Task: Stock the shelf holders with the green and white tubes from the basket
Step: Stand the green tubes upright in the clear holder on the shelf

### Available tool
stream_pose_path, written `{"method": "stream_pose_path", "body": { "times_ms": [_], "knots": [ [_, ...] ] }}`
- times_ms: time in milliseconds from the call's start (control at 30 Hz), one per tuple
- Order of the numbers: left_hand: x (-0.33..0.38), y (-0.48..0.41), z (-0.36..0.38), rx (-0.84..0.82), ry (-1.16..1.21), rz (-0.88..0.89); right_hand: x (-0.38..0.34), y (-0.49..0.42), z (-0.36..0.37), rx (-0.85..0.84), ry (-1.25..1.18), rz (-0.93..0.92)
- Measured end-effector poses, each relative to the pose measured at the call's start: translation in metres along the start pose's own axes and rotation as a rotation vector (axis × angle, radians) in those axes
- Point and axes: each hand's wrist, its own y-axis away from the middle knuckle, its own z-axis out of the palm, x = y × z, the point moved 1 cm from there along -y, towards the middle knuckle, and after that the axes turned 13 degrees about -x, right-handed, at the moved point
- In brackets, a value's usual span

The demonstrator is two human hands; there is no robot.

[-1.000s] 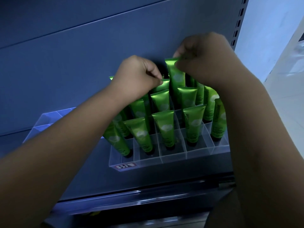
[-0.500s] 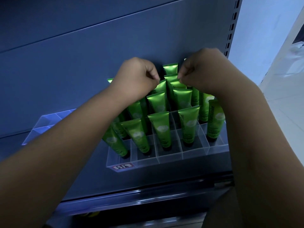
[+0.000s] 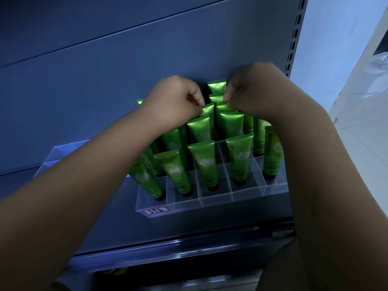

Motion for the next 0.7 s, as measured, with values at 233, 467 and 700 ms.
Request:
{"method": "stream_pose_path", "body": {
  "times_ms": [233,467,700],
  "knots": [
    [-0.0020,0.0011,-0.0019,0.018,-0.050,-0.003,0.0018,-0.0009,0.0011,-0.006,-0.041,0.015],
    [-0.0057,0.0054,-0.0025,0.029,-0.055,-0.008,0.0032,-0.0031,0.0024,-0.007,-0.033,0.020],
    [-0.0049,0.0035,-0.0012,0.002,-0.029,-0.007,0.0016,-0.0021,0.0025,0.003,-0.046,0.024]
  ]
}}
